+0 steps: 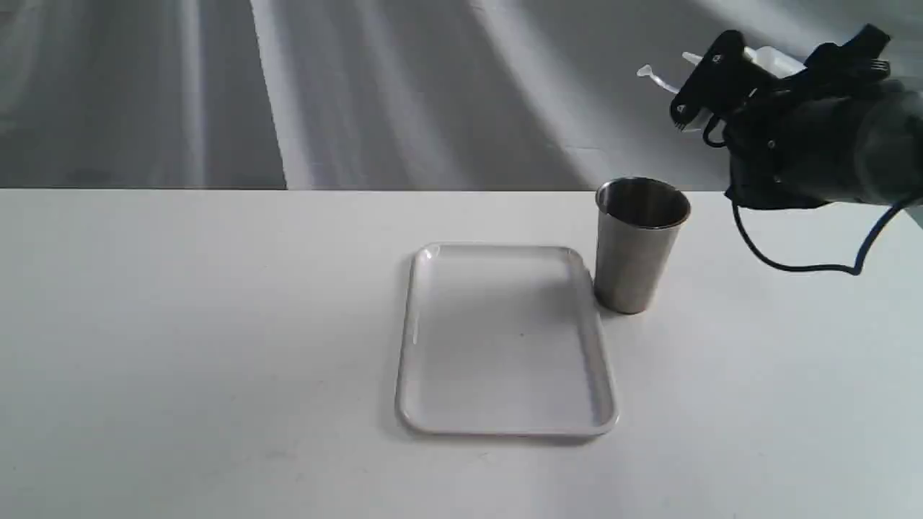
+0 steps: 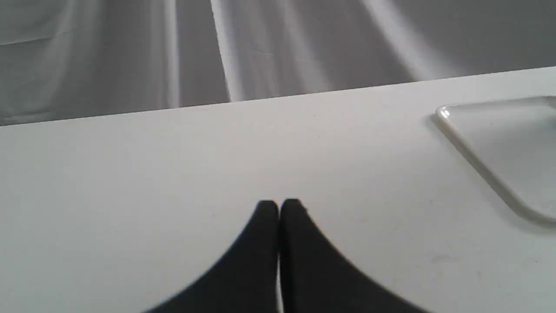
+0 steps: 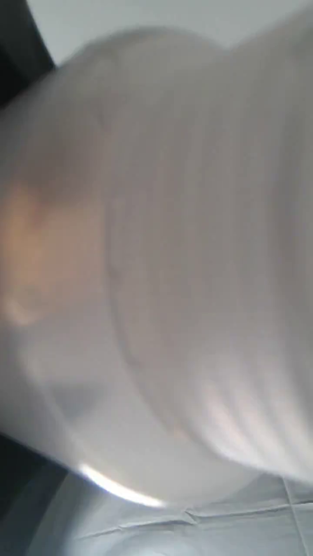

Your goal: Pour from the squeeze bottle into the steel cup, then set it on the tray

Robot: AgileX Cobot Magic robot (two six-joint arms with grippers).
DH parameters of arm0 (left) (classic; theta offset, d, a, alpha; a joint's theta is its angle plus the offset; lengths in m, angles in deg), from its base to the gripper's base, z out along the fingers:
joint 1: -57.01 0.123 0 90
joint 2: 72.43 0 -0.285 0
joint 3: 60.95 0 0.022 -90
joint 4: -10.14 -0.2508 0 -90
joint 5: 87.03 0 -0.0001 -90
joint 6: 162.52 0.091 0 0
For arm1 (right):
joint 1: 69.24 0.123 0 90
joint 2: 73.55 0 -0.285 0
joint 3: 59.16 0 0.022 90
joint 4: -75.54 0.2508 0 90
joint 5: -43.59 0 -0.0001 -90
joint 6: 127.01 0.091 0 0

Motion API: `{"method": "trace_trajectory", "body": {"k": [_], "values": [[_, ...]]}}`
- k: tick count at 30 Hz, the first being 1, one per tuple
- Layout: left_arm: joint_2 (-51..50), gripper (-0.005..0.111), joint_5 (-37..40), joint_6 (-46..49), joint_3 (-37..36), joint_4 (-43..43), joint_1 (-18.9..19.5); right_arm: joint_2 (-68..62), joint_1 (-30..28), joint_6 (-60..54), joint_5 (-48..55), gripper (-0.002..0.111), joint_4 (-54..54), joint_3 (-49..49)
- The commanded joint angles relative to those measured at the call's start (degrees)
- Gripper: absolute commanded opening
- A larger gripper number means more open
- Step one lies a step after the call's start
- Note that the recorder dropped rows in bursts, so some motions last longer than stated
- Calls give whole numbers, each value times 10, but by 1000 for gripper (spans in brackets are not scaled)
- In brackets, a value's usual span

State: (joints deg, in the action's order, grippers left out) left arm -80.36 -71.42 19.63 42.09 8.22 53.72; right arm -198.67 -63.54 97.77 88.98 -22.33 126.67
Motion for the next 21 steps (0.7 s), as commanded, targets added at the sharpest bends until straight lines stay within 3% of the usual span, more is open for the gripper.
{"method": "trace_trajectory", "body": {"k": [1,21], "values": [[1,0,-4,-1,-3,0,-3,4,4,-25,19,0,-21,7],[1,0,-4,-3,-3,0,-3,11,4,-160,59,0,-21,7]]}}
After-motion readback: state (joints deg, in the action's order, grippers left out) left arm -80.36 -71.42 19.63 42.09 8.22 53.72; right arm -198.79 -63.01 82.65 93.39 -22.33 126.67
